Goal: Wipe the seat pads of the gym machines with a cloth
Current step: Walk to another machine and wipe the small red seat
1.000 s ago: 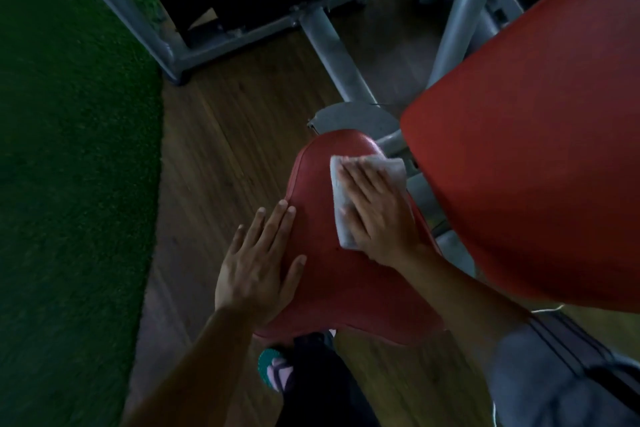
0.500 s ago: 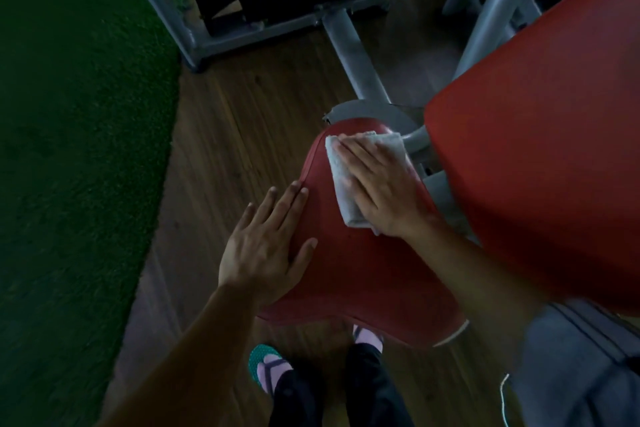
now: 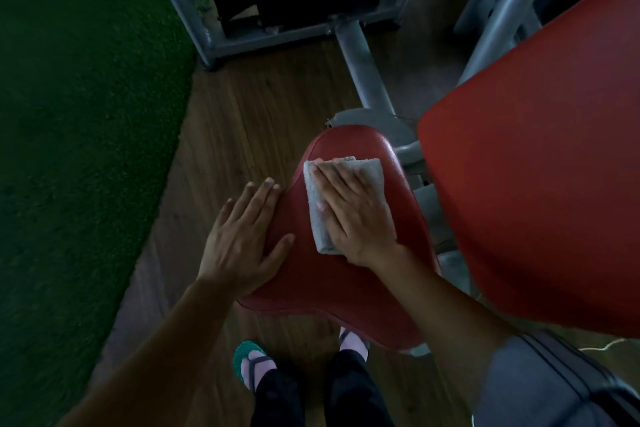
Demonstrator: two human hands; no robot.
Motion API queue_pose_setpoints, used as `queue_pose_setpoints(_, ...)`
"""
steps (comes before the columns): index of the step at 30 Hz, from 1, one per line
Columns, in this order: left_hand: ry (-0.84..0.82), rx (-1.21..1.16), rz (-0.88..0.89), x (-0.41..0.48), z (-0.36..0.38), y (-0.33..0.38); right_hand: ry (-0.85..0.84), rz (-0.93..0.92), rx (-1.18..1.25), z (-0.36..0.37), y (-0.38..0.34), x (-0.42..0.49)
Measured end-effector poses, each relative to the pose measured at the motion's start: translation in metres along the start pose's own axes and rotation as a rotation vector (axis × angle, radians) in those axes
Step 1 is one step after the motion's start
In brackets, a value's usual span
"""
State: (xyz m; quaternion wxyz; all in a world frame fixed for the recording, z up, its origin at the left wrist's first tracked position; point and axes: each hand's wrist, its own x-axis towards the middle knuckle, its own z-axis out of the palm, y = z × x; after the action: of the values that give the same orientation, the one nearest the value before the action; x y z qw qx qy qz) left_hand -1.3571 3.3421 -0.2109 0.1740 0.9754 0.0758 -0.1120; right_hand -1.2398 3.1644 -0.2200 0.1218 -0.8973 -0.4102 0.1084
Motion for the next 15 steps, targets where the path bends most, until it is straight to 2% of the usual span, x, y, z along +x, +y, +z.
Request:
queue_pose_setpoints(2,0.010,-0.030,-0.039,-0.004,-0.002,0.000,0.049,0.011,0.149,-0.005,0.004,-0.002)
queue_pose_setpoints(4,0.038,-0.070,-0.074,-0.004,-0.005,0.007,0.165,0.109,0.242,-0.010,0.009,-0.022)
queue_pose_setpoints(9,0.114,-0.150,-0.055,0.030,-0.016,0.063,0.170,0.482,0.207,0.013,0.019,-0.113)
queue_pose_setpoints(12,0.066,-0.126,0.024,0.057,-0.011,0.104,0.155,0.490,0.165,0.031,0.021,-0.130)
queue_pose_setpoints(15,-0.009,0.058,0.084,0.070,0.011,0.120,0.158,0.494,0.138,0.032,0.022,-0.127)
